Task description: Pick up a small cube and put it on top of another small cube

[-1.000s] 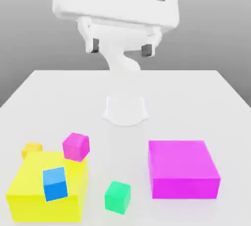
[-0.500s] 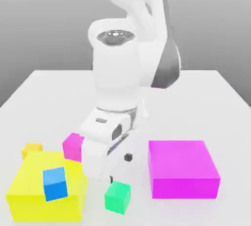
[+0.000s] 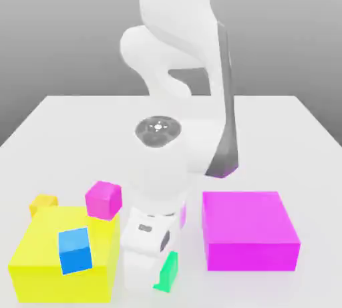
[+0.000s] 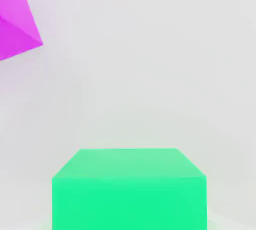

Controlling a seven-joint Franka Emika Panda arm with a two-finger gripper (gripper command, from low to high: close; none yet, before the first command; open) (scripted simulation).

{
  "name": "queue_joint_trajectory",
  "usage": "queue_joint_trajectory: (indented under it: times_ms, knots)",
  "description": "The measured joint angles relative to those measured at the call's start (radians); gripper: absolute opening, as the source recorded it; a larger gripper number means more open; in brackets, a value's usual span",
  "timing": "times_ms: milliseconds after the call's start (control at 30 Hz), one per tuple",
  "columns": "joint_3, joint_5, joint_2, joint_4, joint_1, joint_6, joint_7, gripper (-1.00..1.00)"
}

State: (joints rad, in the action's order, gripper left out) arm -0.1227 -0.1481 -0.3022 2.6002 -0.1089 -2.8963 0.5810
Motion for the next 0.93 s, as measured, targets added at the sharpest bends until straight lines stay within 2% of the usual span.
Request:
queue_joint_trajectory:
  times_ms: [200,633,800,833,933]
  knots:
    - [-0.065,0.101,0.213,0.042,-0.006,0.168,-0.088,-1.00]
    - [-0.119,0.272,0.690,0.137,0.216,0.542,-0.300,-1.00]
    - [-0.139,0.268,0.590,0.189,0.225,0.391,-0.299,-1.00]
    - [-0.141,0.265,0.566,0.197,0.224,0.359,-0.297,1.00]
    - [-0.141,0.265,0.566,0.197,0.224,0.359,-0.297,1.00]
